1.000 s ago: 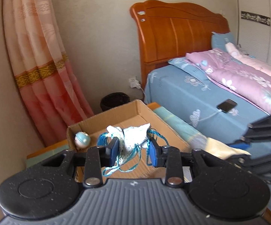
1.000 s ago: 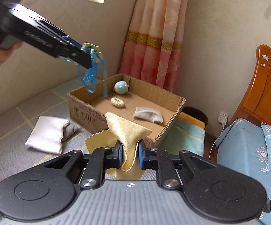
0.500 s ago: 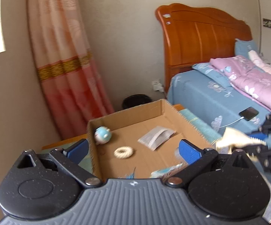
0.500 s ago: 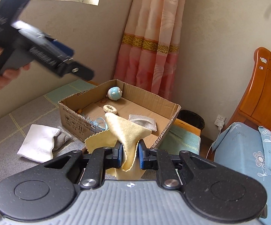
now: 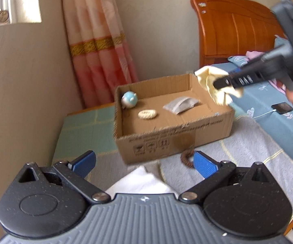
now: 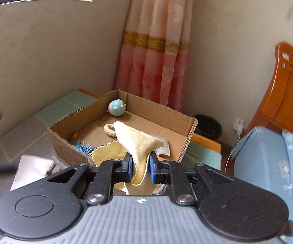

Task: Organize soft objects
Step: 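Carry the pouch and yellow cloth into the box and open both tools, then move both tools back toward the pink strip and brown hair tie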

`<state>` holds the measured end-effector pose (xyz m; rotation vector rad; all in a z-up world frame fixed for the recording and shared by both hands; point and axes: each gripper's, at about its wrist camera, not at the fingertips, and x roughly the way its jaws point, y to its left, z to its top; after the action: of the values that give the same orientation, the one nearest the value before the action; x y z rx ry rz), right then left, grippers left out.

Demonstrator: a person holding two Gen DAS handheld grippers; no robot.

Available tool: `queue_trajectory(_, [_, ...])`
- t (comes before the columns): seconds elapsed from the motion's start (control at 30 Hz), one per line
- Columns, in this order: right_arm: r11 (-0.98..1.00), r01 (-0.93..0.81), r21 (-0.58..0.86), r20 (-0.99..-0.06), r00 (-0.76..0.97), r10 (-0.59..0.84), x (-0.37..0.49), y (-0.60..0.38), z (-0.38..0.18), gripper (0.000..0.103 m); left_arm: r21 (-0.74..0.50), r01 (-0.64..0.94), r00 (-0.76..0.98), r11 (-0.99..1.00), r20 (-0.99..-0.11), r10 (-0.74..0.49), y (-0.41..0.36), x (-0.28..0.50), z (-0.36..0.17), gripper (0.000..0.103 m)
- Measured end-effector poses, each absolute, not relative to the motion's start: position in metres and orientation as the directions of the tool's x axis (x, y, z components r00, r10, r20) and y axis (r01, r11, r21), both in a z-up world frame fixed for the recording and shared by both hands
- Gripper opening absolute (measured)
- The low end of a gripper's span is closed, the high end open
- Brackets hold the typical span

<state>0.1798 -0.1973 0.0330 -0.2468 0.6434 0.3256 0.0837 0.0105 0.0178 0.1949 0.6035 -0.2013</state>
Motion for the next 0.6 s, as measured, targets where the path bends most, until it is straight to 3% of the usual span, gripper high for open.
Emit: queue_trajectory(0.6, [0.951, -0.283, -0.125, -0.687, 0.716, 0.123, 0.317, -0.139, 0.028, 0.02, 0.109, 0.129, 0.797, 0.986, -0.602, -0.038, 0.056, 0.094, -0.008, 0.102])
